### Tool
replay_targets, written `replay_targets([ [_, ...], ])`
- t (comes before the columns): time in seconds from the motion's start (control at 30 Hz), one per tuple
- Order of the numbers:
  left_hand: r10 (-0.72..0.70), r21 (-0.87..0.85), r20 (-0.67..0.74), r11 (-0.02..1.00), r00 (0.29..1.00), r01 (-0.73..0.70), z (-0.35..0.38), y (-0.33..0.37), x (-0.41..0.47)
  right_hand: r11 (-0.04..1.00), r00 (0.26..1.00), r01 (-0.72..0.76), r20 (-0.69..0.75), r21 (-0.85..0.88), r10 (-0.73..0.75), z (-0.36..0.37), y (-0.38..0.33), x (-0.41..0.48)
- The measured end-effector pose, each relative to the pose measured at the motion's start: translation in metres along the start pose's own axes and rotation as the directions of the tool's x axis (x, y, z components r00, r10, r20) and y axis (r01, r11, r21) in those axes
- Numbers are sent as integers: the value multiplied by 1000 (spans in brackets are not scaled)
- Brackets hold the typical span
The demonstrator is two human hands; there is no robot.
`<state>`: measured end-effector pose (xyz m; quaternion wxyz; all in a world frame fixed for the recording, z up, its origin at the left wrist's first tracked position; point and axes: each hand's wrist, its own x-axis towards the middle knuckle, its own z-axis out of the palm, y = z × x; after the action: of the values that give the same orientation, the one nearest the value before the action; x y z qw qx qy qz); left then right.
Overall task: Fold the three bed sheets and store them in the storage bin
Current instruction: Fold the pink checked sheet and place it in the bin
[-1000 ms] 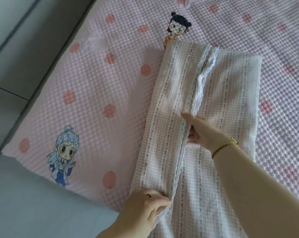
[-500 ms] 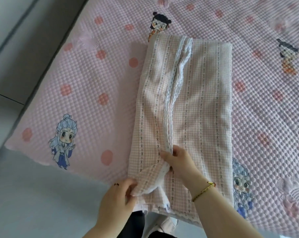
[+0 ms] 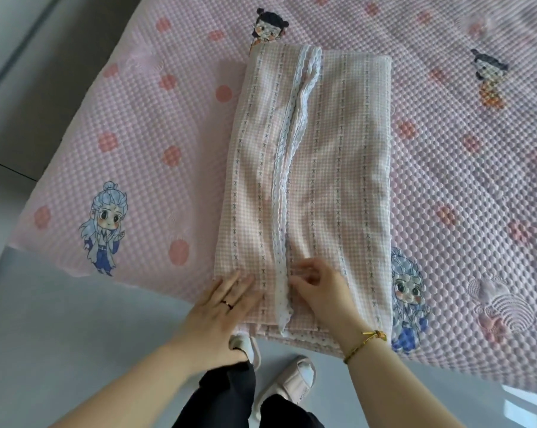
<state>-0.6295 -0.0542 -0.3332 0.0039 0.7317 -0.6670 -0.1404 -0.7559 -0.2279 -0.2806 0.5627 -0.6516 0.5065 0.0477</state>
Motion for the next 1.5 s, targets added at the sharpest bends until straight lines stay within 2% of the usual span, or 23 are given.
replay_targets([
  [0.07, 61, 92, 2, 994, 998, -61, 0, -14, -4, 989, 957, 106, -259, -104, -130, -13, 10, -15],
  [0.1, 77, 110, -9, 991, 997, -76, 0, -18, -4, 969, 890, 140, -402, -203, -213, -21, 17, -22],
  [0.17, 96, 137, -88, 987, 991, -84, -2, -18, -4, 955, 787, 71, -572, -289, -231, -40, 34, -39],
  [0.2, 92, 140, -128, 987, 988, -74, -5, -16, -1, 981, 808, -22, -581, -192, -96, -49, 41, -44],
  [0.23, 89, 128, -151, 989, 984, -70, -8, -13, 2, 991, 852, -133, -513, -20, 104, -55, 46, -50],
  [0.27, 83, 122, -166, 991, 983, -63, -15, -10, 6, 962, 888, -233, -372, 146, 271, -58, 52, -54],
  [0.3, 79, 128, -185, 990, 980, -55, -23, -5, 9, 920, 911, -307, -205, 244, 359, -60, 54, -59],
  [0.37, 80, 124, -180, 991, 980, -58, -41, -2, 13, 884, 910, -392, -36, 254, 414, -62, 58, -65],
  [0.43, 95, 64, -77, 994, 992, -91, -63, -2, 14, 900, 923, -370, -15, 228, 384, -69, 57, -67],
  [0.53, -55, 8, 52, 998, 997, 54, -110, 2, 27, 936, 948, -299, -51, 185, 313, -90, 33, -75],
  [0.6, -176, -118, 107, 975, 978, 189, -137, -2, 34, 942, 966, -202, -102, 268, 236, -103, 14, -78],
  [0.67, -258, -369, 167, 879, 952, 303, -156, -10, 40, 891, 968, -68, -187, 449, 168, -113, -6, -74],
  [0.7, -266, -478, 139, 825, 954, 300, -166, -15, 45, 863, 961, 7, -241, 505, 133, -118, -18, -68],
  [0.77, -317, -653, 87, 698, 945, 294, -185, -31, 56, 849, 935, 140, -351, 509, 56, -126, -43, -53],
  [0.83, -320, -764, 76, 590, 944, 262, -203, -53, 77, 856, 926, 193, -378, 480, 3, -134, -70, -32],
  [1.0, -225, -857, 63, 488, 972, 168, -230, -110, 149, 790, 898, 181, -426, 586, 110, -155, -135, 19],
  [1.1, -215, -875, 103, 444, 971, 191, -237, -140, 200, 793, 858, 149, -475, 591, 193, -161, -156, 57],
  [1.17, -206, -869, 126, 449, 970, 208, -238, -157, 237, 759, 828, 107, -481, 643, 290, -167, -164, 91],
  [1.23, -241, -888, 142, 397, 960, 231, -240, -171, 274, 715, 804, 107, -483, 691, 346, -176, -175, 124],
  [1.33, -366, -917, 139, 303, 920, 259, -239, -194, 330, 696, 802, 141, -493, 704, 336, -189, -192, 173],
  [1.4, -460, -896, 124, 329, 879, 298, -232, -209, 361, 716, 774, 171, -542, 677, 328, -195, -199, 203],
  [1.43, -537, -872, 96, 361, 838, 331, -223, -218, 376, 739, 763, 170, -561, 652, 320, -195, -200, 217],
  [1.5, -736, -850, 58, 318, 674, 420, -205, -230, 391, 847, 735, 205, -649, 490, 198, -185, -195, 235],
])
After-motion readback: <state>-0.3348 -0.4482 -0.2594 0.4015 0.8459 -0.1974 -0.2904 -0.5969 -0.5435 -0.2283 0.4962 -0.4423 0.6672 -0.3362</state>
